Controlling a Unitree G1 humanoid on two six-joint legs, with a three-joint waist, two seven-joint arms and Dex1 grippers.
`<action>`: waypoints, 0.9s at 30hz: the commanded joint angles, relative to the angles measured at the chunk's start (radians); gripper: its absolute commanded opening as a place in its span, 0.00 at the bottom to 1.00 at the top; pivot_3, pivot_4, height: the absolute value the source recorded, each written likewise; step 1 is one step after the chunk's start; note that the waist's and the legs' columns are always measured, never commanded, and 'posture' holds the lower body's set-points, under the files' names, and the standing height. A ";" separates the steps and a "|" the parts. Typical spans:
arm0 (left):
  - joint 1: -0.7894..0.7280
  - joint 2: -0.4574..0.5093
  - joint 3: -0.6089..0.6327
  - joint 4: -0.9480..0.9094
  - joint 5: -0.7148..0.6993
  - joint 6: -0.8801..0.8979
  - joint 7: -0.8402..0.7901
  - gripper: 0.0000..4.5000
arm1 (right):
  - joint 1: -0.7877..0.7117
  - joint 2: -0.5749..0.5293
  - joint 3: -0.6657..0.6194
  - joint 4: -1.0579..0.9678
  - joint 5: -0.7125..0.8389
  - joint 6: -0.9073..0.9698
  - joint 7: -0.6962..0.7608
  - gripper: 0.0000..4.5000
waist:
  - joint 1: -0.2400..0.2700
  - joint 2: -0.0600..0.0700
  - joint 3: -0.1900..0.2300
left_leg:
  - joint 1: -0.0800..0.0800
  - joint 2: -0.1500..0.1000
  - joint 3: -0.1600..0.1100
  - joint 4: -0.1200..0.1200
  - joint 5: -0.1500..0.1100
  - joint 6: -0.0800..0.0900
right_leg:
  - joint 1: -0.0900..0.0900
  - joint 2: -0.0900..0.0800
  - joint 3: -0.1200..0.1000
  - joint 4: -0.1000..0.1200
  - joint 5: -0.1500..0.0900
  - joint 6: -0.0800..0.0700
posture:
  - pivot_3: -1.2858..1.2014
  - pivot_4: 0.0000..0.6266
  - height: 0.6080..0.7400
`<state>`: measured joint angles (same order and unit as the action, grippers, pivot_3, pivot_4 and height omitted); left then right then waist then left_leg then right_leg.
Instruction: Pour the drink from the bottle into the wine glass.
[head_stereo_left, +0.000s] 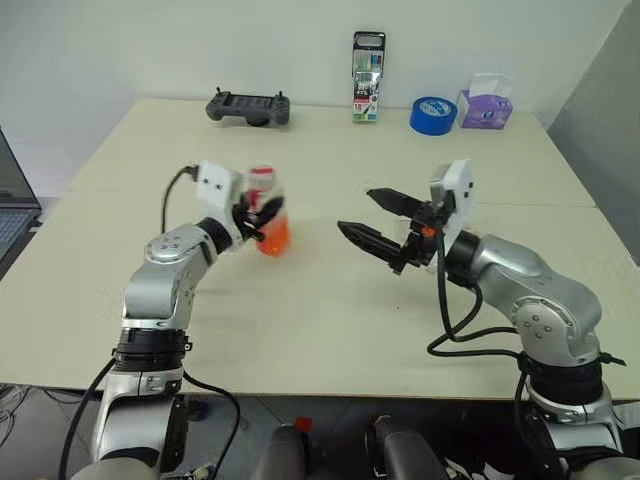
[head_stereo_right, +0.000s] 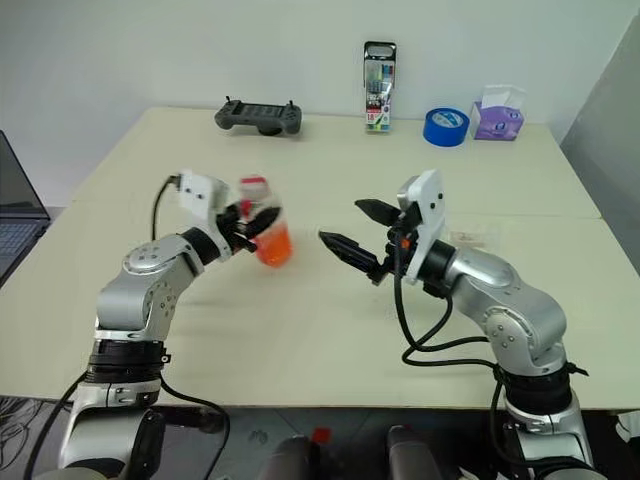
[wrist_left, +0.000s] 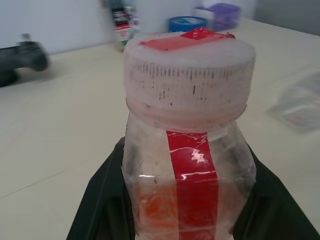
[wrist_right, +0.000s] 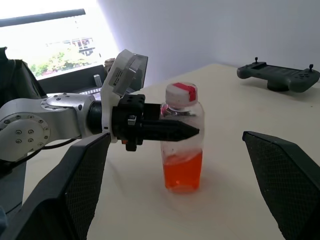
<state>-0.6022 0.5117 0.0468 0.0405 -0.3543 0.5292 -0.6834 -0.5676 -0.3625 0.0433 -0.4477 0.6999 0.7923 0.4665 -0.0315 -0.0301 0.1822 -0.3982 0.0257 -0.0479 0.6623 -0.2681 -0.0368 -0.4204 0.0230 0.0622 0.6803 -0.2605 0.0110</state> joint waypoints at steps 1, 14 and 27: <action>-0.036 0.026 -0.014 -0.089 -0.092 0.016 -0.157 0.41 | -0.044 0.028 0.016 0.002 -0.010 -0.005 -0.012 1.00 | -0.002 0.000 0.000 | 0.000 0.000 0.000 0.000 0.000 0.000 | 0.000 0.000 0.000 0.000 0.000 0.000 | 0.52 0.24 1.00; -0.040 -0.012 -0.068 -0.089 -0.085 -0.073 -0.266 0.41 | -0.125 0.134 0.103 0.101 -0.154 -0.062 -0.047 1.00 | -0.001 0.000 0.000 | -0.001 0.001 0.000 0.000 0.000 0.000 | -0.001 0.003 0.001 0.000 0.000 0.000 | 0.52 0.24 1.00; -0.037 -0.030 -0.081 -0.084 -0.071 -0.099 -0.268 0.41 | -0.155 0.171 0.100 0.153 -0.194 -0.093 -0.001 0.96 | -0.001 0.000 0.000 | -0.001 0.001 0.000 0.000 0.000 0.000 | -0.001 0.002 0.001 0.001 0.000 -0.001 | 0.52 0.24 1.00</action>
<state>-0.6205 0.4856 -0.0366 -0.0032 -0.4247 0.4592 -0.9506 -0.7017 -0.1920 0.1508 -0.2679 0.5003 0.7241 0.4479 -0.0326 -0.0297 0.1825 -0.3988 0.0270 -0.0480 0.6624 -0.2681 -0.0366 -0.4215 0.0247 0.0627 0.6808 -0.2602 0.0104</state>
